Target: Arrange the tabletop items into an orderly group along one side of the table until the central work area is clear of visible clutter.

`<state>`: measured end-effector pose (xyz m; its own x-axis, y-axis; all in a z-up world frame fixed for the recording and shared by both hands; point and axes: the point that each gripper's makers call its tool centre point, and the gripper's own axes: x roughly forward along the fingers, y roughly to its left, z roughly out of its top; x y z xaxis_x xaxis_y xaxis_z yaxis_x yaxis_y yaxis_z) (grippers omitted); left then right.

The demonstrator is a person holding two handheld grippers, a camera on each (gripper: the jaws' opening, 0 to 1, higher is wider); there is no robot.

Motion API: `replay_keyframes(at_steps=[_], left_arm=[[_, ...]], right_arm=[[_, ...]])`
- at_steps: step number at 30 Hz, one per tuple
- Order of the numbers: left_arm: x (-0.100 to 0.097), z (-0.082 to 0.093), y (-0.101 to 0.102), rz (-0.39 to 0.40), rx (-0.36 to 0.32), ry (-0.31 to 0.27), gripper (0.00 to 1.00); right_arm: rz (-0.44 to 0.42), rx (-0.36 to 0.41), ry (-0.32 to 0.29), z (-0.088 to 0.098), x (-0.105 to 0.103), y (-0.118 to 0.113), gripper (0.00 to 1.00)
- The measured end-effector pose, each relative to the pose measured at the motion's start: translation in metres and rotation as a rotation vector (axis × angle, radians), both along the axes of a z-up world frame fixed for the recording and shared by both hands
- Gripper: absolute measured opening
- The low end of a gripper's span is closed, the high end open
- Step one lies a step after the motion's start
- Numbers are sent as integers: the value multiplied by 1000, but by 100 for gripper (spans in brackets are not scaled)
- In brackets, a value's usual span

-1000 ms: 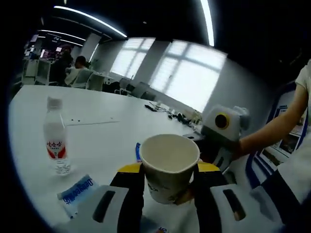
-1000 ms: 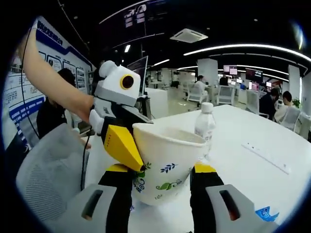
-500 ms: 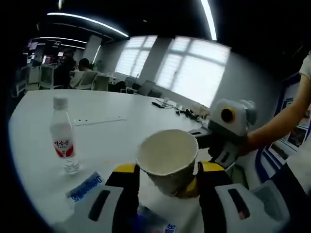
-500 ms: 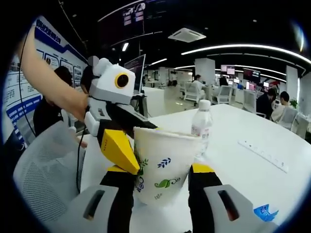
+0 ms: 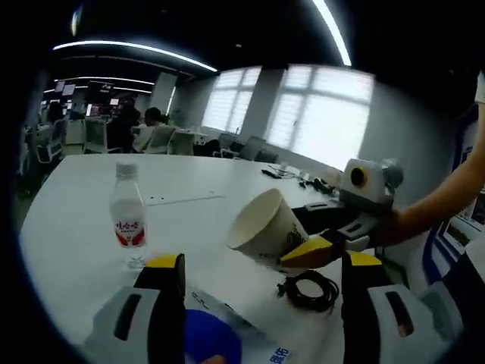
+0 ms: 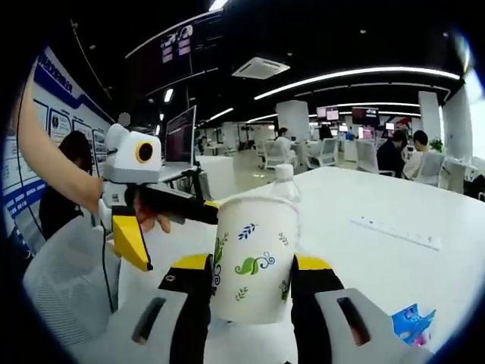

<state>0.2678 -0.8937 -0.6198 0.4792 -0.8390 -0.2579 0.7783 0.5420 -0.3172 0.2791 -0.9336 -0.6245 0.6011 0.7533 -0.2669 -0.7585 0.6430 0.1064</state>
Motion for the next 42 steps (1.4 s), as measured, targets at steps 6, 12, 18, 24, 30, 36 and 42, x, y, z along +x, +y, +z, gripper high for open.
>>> replay_keyframes(at_steps=[6,12,18,24,30,36,42], left_arm=[[-2,8,4,25,-83,69,75],[3,19,-7,29,-150,139,68],[4,25,-17,29,-172,164,58],[7,24,-12,46,-143,151,45],[6,24,-14,13,-45,68,43],[0,25,-15,-73,91,-46,39],[0,29,-16,-129,144,-95,37]], right_arm=[[5,32,-28,9,-2,5,38],[59,15,-100,20,-8,22,38],[90,4,-132,24,-14,33,38],[83,-10,-136,22,-14,29,38],[76,-32,-128,18,-15,28,38],[81,-63,-71,7,-17,25,39],[100,-86,-77,7,-18,24,39]])
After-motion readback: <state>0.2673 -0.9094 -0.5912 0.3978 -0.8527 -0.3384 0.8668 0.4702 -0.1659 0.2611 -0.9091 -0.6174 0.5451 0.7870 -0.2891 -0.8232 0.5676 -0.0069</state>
